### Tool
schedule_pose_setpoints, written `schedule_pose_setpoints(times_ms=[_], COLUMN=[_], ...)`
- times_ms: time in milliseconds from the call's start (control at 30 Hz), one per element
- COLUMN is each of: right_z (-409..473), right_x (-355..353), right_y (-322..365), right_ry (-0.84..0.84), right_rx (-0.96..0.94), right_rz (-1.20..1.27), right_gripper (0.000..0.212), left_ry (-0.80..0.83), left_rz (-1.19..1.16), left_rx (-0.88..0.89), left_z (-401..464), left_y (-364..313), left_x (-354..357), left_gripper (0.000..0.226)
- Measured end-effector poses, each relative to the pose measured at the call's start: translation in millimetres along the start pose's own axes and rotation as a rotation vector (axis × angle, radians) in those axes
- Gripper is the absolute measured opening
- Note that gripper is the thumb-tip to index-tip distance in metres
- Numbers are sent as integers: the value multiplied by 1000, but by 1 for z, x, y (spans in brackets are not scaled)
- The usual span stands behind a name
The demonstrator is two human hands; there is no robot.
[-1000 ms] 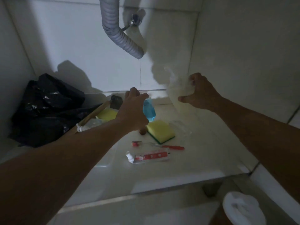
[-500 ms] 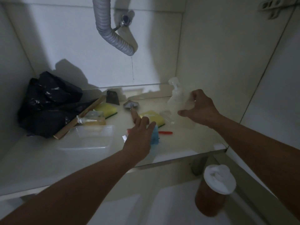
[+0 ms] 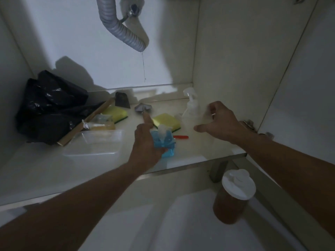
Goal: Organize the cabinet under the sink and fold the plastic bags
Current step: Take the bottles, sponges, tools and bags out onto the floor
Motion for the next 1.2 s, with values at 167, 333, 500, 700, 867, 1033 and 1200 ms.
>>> schedule_pose_setpoints(times_ms=[167, 333, 500, 700, 867, 1033, 1200], right_z=[-23, -50, -72, -99, -123, -144, -148], right_x=[-2, -4, -1, 13, 48, 74, 84], right_y=[-2, -7, -15, -40, -85, -121, -130], right_ry=[122, 273, 437, 580, 586, 539, 535], right_rx=[87, 123, 69, 107, 175, 240, 171], right_rz=[46, 46, -126, -109, -166, -204, -185], right_gripper=[82, 74, 66, 62, 73, 81, 71], left_ry=[365, 384, 346, 424, 562, 652, 617], left_rz=[117, 134, -35, 70, 166, 227, 174], left_rx=[-101, -89, -34, 37, 22, -41, -101], left_z=[29, 27, -2, -71, -125, -151, -162], left_y=[-1, -2, -20, -27, 0, 30, 49], left_x=[2, -4, -26, -26, 14, 62, 100], left_gripper=[85, 89, 83, 70, 86, 73, 74])
Point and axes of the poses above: each hand's wrist, its own z-axis towards the middle knuckle, its own x-axis out of the palm, y = z × x, the point moved 4 cm from there along z, towards the middle knuckle, and after that the axes turned 6 degrees about z, right-handed, at the moved point
